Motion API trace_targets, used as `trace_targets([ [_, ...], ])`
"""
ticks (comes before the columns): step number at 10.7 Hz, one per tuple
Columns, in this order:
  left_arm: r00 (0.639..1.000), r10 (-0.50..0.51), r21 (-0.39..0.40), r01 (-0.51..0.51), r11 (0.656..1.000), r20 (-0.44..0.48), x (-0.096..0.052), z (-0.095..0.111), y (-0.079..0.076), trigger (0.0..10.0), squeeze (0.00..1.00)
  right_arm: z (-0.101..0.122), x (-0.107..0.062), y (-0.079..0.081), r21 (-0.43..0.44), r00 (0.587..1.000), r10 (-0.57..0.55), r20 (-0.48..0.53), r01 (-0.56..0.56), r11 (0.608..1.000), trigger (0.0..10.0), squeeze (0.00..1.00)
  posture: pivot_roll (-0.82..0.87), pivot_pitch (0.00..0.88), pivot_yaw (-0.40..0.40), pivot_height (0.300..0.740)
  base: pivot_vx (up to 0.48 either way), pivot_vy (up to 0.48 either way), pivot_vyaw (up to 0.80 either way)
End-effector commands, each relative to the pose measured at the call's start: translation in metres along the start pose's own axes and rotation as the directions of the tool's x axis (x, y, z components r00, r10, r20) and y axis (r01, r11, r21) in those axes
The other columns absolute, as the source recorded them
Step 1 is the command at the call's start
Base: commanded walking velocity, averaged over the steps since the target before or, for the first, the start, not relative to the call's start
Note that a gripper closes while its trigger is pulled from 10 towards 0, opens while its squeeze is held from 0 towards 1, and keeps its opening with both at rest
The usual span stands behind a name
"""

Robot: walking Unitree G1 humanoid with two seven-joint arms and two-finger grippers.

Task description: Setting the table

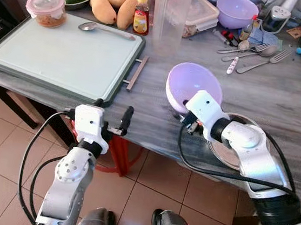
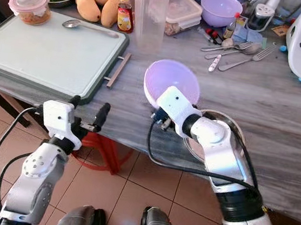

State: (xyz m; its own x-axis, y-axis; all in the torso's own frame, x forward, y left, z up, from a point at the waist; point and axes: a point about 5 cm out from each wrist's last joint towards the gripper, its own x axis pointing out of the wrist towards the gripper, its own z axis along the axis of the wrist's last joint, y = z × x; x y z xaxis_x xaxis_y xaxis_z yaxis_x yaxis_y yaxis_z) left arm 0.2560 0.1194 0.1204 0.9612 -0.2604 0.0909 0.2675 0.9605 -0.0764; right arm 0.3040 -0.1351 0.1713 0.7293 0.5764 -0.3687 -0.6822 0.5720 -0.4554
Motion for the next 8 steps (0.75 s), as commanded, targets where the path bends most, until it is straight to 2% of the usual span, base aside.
trace_targets([
  [1,1.000,-0.005,-0.002,0.005,1.000,-0.029,-0.001,-0.005,0.000,10.0,0.00,0.004,-0.003,0.003,-0.011,1.000,0.028,0.007,-0.028,1.000,10.0,1.00,-0.10,0.169,0.007,0.740,0.000,0.000,0.00],
  [3,0.999,-0.018,-0.002,0.018,1.000,-0.038,0.001,-0.008,-0.001,10.0,0.00,0.005,-0.006,-0.004,-0.027,0.999,0.030,-0.015,-0.031,0.999,10.0,1.00,-0.10,0.161,0.007,0.740,0.000,0.000,0.00],
  [6,0.999,-0.019,-0.001,0.019,1.000,-0.047,0.002,-0.010,-0.001,10.0,0.00,0.017,-0.008,-0.014,-0.056,1.000,0.007,0.024,-0.006,0.998,10.0,1.00,-0.10,0.156,0.010,0.740,0.000,0.000,0.00],
  [8,0.999,-0.019,0.001,0.019,1.000,-0.047,0.003,-0.011,0.000,10.0,0.00,0.027,-0.008,-0.021,-0.019,0.997,-0.021,0.075,0.023,1.000,10.0,1.00,-0.10,0.149,0.011,0.740,0.000,0.000,0.00],
])
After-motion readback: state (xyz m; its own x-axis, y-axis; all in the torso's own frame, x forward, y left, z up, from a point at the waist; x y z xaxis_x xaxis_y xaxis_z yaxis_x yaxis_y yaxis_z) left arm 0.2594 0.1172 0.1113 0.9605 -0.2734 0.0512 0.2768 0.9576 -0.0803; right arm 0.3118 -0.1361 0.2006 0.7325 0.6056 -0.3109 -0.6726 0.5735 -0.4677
